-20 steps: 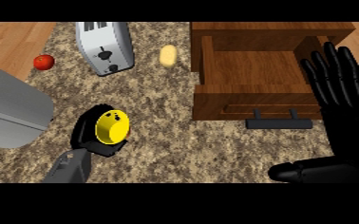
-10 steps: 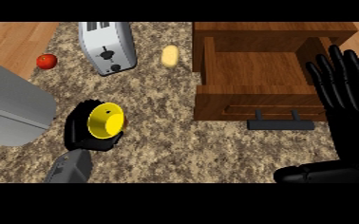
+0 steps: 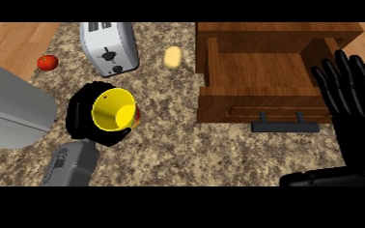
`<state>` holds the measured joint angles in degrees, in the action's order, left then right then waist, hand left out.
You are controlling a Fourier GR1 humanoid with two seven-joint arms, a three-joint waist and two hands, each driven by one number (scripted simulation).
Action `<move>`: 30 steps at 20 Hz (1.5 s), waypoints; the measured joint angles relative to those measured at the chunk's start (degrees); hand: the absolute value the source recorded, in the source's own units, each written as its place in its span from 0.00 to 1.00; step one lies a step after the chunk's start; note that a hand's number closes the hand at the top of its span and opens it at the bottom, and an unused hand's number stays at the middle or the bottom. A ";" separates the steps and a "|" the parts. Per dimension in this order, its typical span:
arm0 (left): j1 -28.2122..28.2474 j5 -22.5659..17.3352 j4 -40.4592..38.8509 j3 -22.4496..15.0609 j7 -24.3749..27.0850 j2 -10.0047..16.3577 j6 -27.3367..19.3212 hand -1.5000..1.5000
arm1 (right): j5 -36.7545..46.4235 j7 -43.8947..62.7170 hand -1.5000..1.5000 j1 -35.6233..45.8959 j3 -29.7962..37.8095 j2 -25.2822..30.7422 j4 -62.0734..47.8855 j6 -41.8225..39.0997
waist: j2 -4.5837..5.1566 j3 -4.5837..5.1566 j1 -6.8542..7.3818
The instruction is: Pick up the cup, place it into the drawer and close the drawer
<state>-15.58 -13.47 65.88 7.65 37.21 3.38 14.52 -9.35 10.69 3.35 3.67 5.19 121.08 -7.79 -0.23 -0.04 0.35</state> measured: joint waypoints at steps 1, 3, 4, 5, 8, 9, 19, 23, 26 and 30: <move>-0.16 -0.40 2.60 -0.60 -2.38 -0.50 -0.81 1.00 | -0.14 -0.01 0.00 0.48 0.06 -0.07 -0.49 0.06 | 0.01 -0.01 0.01; -0.62 -1.18 6.96 -2.56 -6.16 -1.59 -3.30 1.00 | -0.72 -0.27 0.00 0.89 0.86 0.33 -1.15 -0.27 | 0.04 0.00 -0.06; -1.39 -1.65 8.69 -3.38 -7.84 -1.97 -4.73 1.00 | -0.88 0.33 0.00 1.02 0.91 0.40 -0.53 -0.11 | 0.05 0.00 -0.14; -1.49 -1.94 10.47 -4.11 -9.07 -2.27 -5.87 1.00 | -0.08 0.18 0.00 1.11 0.23 -0.04 -0.67 0.28 | 0.06 0.01 -0.18; -5.42 -2.50 12.90 -5.63 -13.67 -2.71 -9.46 1.00 | -0.04 -0.48 0.00 2.17 0.79 0.37 -2.26 -0.05 | 0.13 0.01 -0.32; -6.66 -2.08 13.28 -5.99 -14.47 -2.85 -10.58 1.00 | 0.06 -0.75 0.00 2.21 0.83 0.32 -2.71 -0.07 | 0.14 0.03 -0.37; -21.17 0.15 13.34 -8.51 -25.56 -3.19 -20.73 1.00 | -0.59 -1.37 0.00 0.53 1.48 0.71 -1.72 -1.12 | 0.20 0.04 -0.71; -27.60 1.24 8.85 -9.03 -26.57 -3.28 -23.70 1.00 | 0.23 -1.97 0.00 0.07 0.70 -0.07 -1.74 -0.82 | 0.25 0.02 -0.88; -31.84 1.27 5.68 -9.47 -27.87 -3.10 -25.16 1.00 | -0.29 -1.54 0.00 0.59 1.46 0.40 -1.99 -0.92 | 0.27 0.03 -0.92; -38.08 1.60 -0.83 -10.39 -28.69 -3.26 -27.69 1.00 | -0.41 -1.98 0.00 0.91 1.49 0.38 -2.75 -1.16 | 0.33 0.04 -1.15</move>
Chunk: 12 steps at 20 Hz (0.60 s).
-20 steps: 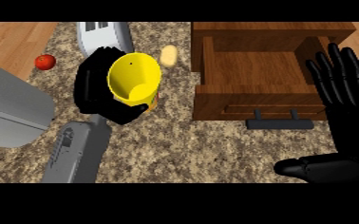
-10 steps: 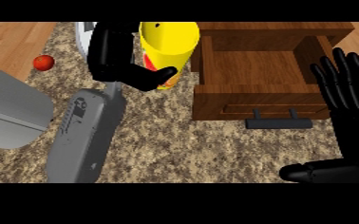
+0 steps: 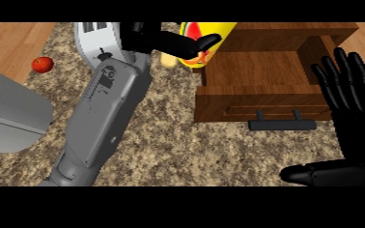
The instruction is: Pick up the cup, place it into the drawer and close the drawer
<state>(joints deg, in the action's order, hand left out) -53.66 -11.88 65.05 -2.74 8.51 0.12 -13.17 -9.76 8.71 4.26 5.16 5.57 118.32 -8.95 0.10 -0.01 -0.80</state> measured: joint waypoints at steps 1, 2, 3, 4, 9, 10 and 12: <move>-1.18 0.00 -1.57 -0.54 -0.05 -0.03 -0.79 1.00 | 0.26 0.22 0.00 -0.09 -0.23 -0.12 0.32 0.20 | 0.01 -0.02 -0.06; -1.99 -0.26 -3.01 -0.81 0.13 -0.05 -0.99 1.00 | -0.09 0.65 0.00 0.24 0.14 0.23 0.36 0.10 | 0.01 -0.01 -0.06; -2.86 -0.66 -4.45 -1.46 0.54 -0.06 -1.73 1.00 | 0.22 0.42 0.00 0.28 0.00 0.02 0.11 0.27 | 0.01 -0.01 -0.09; -3.69 -1.07 -6.21 -2.22 1.19 -0.07 -2.49 1.00 | -0.18 0.69 0.00 0.27 0.12 0.05 0.34 0.23 | 0.03 -0.01 -0.18; -8.96 -5.49 -14.85 -5.85 4.48 -0.10 -6.42 1.00 | -0.08 0.83 0.00 1.55 0.23 0.43 -0.28 0.13 | 0.17 -0.01 -0.75; -10.06 -6.04 -16.25 -6.26 4.52 -0.12 -6.85 1.00 | 0.39 0.09 0.00 1.64 0.08 0.21 -1.05 0.18 | 0.17 -0.01 -0.71; -11.34 -7.91 -19.66 -7.72 6.60 -0.11 -7.92 1.00 | 0.06 0.31 0.00 1.96 0.39 0.41 -1.01 0.14 | 0.23 -0.01 -0.98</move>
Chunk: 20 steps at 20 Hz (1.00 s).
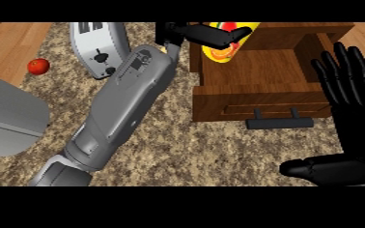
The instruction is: Pick up the cup, place it into the drawer and close the drawer
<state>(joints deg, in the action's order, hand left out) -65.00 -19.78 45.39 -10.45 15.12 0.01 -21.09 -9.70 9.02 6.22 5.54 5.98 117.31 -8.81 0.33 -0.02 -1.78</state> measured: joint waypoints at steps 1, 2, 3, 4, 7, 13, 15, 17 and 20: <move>-1.12 -0.60 -1.51 -0.17 0.19 -0.01 -0.22 1.00 | 0.95 -0.31 0.00 -0.16 -0.82 -0.58 -0.16 0.41 | 0.00 0.00 0.00; -1.95 -1.47 -3.10 -0.47 0.73 0.00 -0.31 1.00 | 0.27 -0.23 0.00 -0.33 -0.24 -0.12 -0.03 -0.05 | 0.03 0.00 -0.11; -2.51 -2.05 -4.70 -0.71 1.27 -0.01 -0.06 1.00 | -0.13 -0.19 0.00 -0.15 0.07 0.17 -0.33 -0.36 | 0.04 0.00 -0.12; -3.64 -2.86 -6.54 -1.02 1.69 0.00 -0.17 1.00 | -0.23 -0.13 0.00 -0.22 -0.04 0.22 -0.34 -0.54 | 0.09 -0.01 -0.30; -5.70 -5.12 -11.43 -2.36 3.33 -0.01 -0.05 1.00 | 0.14 -0.72 0.00 0.29 -0.21 -0.07 -1.09 -0.35 | 0.23 -0.01 -0.79; -8.10 -8.45 -17.61 -8.44 4.83 -0.01 -1.30 1.00 | 0.05 -1.13 0.00 0.59 -0.61 -0.04 -1.28 -0.83 | 0.46 -0.04 -1.90; -9.13 -9.61 -19.02 -10.37 4.78 -0.01 -1.82 1.00 | -0.28 -1.22 0.00 1.27 -0.53 0.19 -2.14 -1.21 | 0.59 -0.05 -2.40; -9.69 -10.86 -20.06 -12.05 5.04 -0.01 -2.05 1.00 | -0.53 -0.72 0.00 1.17 -1.03 0.08 -1.61 -1.38 | 0.68 -0.05 -2.95; -10.52 -11.81 -21.54 -15.15 4.48 -0.01 -3.14 1.00 | -0.19 -0.93 0.00 2.22 -1.73 -0.26 -2.05 -1.30 | 0.89 -0.07 -3.62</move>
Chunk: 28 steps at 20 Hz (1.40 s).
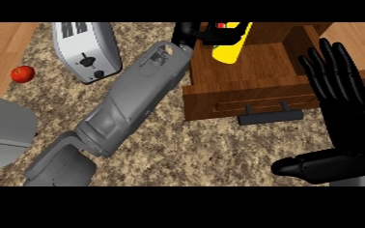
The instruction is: Pick up the cup, place it into the drawer and close the drawer
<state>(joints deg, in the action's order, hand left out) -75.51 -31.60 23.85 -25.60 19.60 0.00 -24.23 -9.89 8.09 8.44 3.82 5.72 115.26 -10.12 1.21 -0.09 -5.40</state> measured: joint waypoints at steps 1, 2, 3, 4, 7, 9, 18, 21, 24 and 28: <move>-0.05 -0.12 -0.34 -1.20 -0.26 0.00 -0.46 1.00 | 0.17 -0.41 0.00 -0.25 -0.26 -0.27 0.00 0.01 | 0.03 0.00 -0.22; 0.12 -0.27 -0.56 -2.44 -0.46 0.00 -0.76 0.00 | 0.19 -0.56 0.00 0.17 -0.33 -0.26 -0.40 -0.09 | 0.08 -0.01 -0.35; 0.34 -0.30 -0.87 -3.48 -0.41 0.00 -0.91 0.00 | -0.19 -0.48 0.00 0.35 0.00 0.02 -0.55 -0.32 | 0.08 -0.01 -0.33; 0.37 -0.33 -1.24 -4.53 -0.61 0.01 -1.42 0.00 | -0.10 -0.73 0.00 0.43 -0.21 -0.13 -0.82 -0.37 | 0.14 -0.02 -0.51; 0.68 -1.11 -1.14 -7.15 -1.28 0.00 -3.26 0.00 | -0.65 -0.49 0.00 0.56 -0.38 -0.29 -0.28 -0.48 | 0.19 -0.02 -1.04; -0.19 -2.13 -1.22 -7.51 -1.54 0.00 -3.42 0.00 | -1.27 -0.23 0.00 0.94 -0.26 -0.38 -0.14 -0.48 | 0.24 -0.01 -1.04; 0.13 -9.12 2.56 -5.37 4.37 0.00 -1.37 0.00 | -5.88 1.40 0.00 0.34 0.88 -0.28 1.34 -1.48 | -0.15 0.04 0.35; 0.09 -11.20 4.28 -4.02 6.18 0.00 -0.19 0.00 | -8.34 1.17 0.00 -0.91 2.27 0.63 1.20 -3.14 | -0.43 0.04 1.46; 0.54 -12.20 5.63 -1.67 6.01 0.43 2.05 0.00 | -9.02 1.48 1.00 -1.72 2.91 1.36 2.09 -3.74 | -0.81 0.06 3.05; 3.84 -12.57 10.95 -0.04 4.81 2.37 1.42 0.00 | -9.74 1.31 1.00 -3.62 3.88 4.32 3.19 -7.29 | -1.35 0.09 4.83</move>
<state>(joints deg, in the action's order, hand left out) -71.67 -44.16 34.80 -25.64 24.41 2.37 -22.81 -19.63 9.40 4.82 7.70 10.04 118.45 -17.41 -0.13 -0.01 -0.57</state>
